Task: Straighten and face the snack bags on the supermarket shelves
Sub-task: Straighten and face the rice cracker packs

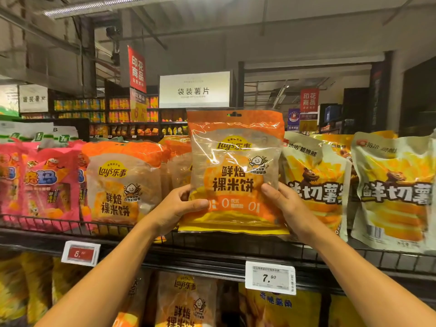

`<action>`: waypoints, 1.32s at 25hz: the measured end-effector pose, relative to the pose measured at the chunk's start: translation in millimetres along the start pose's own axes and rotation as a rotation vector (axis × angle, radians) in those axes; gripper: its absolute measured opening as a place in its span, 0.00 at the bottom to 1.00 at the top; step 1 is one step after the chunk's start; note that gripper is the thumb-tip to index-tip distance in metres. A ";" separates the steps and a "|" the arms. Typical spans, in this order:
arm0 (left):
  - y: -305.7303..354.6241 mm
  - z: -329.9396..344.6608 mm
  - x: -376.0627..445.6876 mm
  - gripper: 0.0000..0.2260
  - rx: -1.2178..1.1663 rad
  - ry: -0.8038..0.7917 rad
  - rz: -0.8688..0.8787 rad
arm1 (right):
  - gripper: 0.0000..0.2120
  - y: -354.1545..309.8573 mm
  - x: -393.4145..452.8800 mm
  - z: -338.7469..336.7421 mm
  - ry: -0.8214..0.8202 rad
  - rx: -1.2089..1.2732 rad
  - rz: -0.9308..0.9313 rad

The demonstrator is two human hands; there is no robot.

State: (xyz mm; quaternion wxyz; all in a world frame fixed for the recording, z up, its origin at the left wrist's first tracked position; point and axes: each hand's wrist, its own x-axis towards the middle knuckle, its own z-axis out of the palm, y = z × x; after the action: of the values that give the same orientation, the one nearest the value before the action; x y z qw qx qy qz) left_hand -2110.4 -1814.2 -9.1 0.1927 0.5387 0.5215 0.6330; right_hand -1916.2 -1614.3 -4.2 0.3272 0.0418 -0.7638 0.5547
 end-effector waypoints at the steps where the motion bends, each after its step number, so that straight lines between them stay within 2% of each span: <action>1: 1.7 1.7 -0.2 0.26 0.003 -0.004 0.006 | 0.24 0.3 0.3 -0.3 0.004 0.002 0.010; 6: 13.4 12.7 -4.8 0.26 0.048 0.053 0.079 | 0.20 -11.0 -1.0 3.0 0.058 0.042 -0.042; 8: 24.7 17.0 -7.7 0.27 0.039 0.081 0.114 | 0.24 -22.6 -2.5 2.9 0.063 0.084 -0.015; 11: 53.5 23.0 -7.6 0.31 0.015 0.098 0.121 | 0.21 -52.8 -0.3 -1.4 0.052 0.141 0.081; 15: 88.3 23.7 -7.5 0.12 -0.035 -0.025 -0.016 | 0.13 -80.4 0.7 -6.7 0.050 0.138 0.199; 16: 92.4 22.8 -7.9 0.11 -0.046 -0.044 -0.035 | 0.12 -83.3 -0.2 -6.4 0.040 0.174 0.198; 20: 96.9 23.1 -12.2 0.17 -0.018 -0.014 -0.096 | 0.12 -86.2 -5.1 -2.5 0.033 0.174 0.200; 24: 102.2 24.6 -17.8 0.28 0.190 0.015 -0.123 | 0.15 -89.5 -11.4 -2.5 0.039 0.093 0.131; 27: 100.4 34.1 -19.0 0.33 0.389 0.227 -0.016 | 0.18 -91.0 -17.0 -3.4 0.129 0.086 0.004; 29: 98.9 49.8 -23.6 0.28 0.428 0.372 0.171 | 0.23 -89.2 -20.0 -0.8 0.174 0.103 -0.049; 31: 100.7 69.9 -27.8 0.25 0.425 0.323 0.300 | 0.24 -88.5 -21.5 3.9 0.198 0.115 -0.090; 33: 102.9 89.9 -28.7 0.29 0.414 0.200 0.286 | 0.23 -90.9 -22.4 10.0 0.200 0.104 -0.134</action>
State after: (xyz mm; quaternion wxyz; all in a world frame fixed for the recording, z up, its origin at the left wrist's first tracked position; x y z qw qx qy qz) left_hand -1988.4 -1835.9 55.2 -0.0654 0.5696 0.5748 0.5839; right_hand -1864.4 -1664.4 56.4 0.4355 0.0539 -0.6931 0.5718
